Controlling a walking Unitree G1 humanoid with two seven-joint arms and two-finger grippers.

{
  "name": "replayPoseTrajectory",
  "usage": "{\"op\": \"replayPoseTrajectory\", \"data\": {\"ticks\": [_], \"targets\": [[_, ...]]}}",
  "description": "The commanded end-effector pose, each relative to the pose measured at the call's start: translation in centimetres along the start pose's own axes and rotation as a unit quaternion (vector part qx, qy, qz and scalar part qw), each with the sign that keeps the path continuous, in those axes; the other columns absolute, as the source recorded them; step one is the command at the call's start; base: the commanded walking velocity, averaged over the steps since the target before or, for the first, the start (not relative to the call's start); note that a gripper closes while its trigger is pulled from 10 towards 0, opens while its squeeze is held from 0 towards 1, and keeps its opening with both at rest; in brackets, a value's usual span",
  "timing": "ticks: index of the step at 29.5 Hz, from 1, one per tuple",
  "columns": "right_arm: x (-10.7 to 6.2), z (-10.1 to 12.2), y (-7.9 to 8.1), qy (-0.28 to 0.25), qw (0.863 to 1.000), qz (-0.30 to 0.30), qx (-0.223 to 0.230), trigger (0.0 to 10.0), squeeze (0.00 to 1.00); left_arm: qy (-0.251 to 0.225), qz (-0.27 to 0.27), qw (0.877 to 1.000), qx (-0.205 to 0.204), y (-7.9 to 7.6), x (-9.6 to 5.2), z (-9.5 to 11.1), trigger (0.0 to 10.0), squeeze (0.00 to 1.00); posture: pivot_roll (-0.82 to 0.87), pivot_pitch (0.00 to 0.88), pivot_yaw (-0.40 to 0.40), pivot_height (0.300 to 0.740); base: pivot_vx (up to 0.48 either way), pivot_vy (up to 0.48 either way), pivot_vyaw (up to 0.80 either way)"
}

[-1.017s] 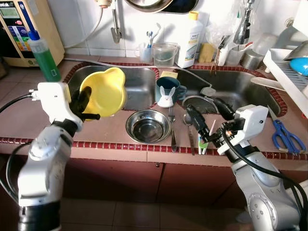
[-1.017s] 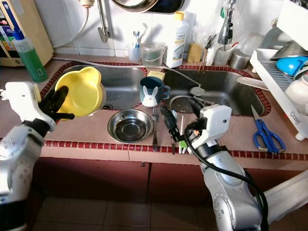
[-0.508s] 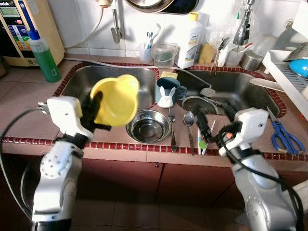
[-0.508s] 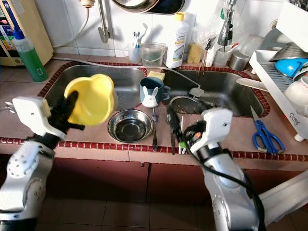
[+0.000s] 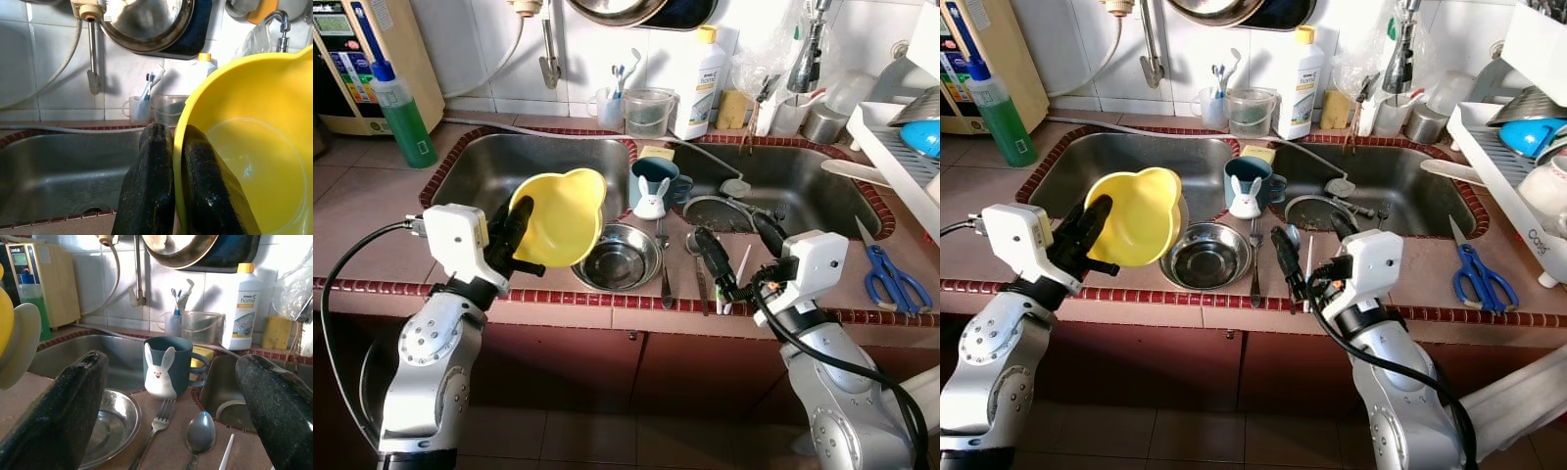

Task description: Kitchen organization

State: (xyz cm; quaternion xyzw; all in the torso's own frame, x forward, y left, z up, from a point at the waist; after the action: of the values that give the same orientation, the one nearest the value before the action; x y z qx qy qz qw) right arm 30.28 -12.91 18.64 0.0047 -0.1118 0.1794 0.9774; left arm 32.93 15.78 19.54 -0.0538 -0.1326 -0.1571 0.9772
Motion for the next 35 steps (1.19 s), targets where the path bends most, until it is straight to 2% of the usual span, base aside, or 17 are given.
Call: {"op": "replayPoseTrajectory", "data": {"ticks": [1,5,30,35], "targets": [[-0.09,0.56,0.24,-0.007,1.000,0.007,-0.005,10.0,0.00,-0.004,-0.014,1.000,0.001,-0.35,0.29,0.34,10.0,0.00,-0.03,0.022,-0.012,0.740,0.000,0.000,0.00],[-0.14,0.56,0.29,-0.007,1.000,0.008,-0.005,10.0,0.00,-0.006,-0.017,1.000,-0.005,-0.42,0.40,0.47,10.0,0.00,-0.04,0.022,-0.011,0.740,0.000,0.000,0.00],[-0.31,0.50,0.93,-0.007,1.000,0.024,-0.002,10.0,0.00,-0.006,-0.022,1.000,-0.021,-0.31,0.86,0.56,10.0,0.00,-0.05,0.002,-0.003,0.740,0.290,0.000,0.00],[-0.32,0.50,0.90,-0.007,1.000,0.025,-0.003,10.0,0.00,-0.003,-0.023,0.999,-0.027,-0.35,0.94,0.48,10.0,0.00,-0.04,0.003,-0.004,0.740,0.000,0.000,0.00]]}}
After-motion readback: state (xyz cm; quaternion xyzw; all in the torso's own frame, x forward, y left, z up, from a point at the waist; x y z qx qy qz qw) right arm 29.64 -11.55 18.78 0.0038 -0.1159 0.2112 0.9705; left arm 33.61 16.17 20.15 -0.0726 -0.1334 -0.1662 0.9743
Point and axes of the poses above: a point about 5 cm out from each wrist's last joint towards the gripper, its own x axis pointing out of the wrist towards the gripper, its own z axis along the axis of the wrist's last joint, y = z × x, the point moved 5 cm from there along x, pointing out of the wrist towards the gripper, and after that the axes turned 3 degrees about -x, right-handed, at the moved point
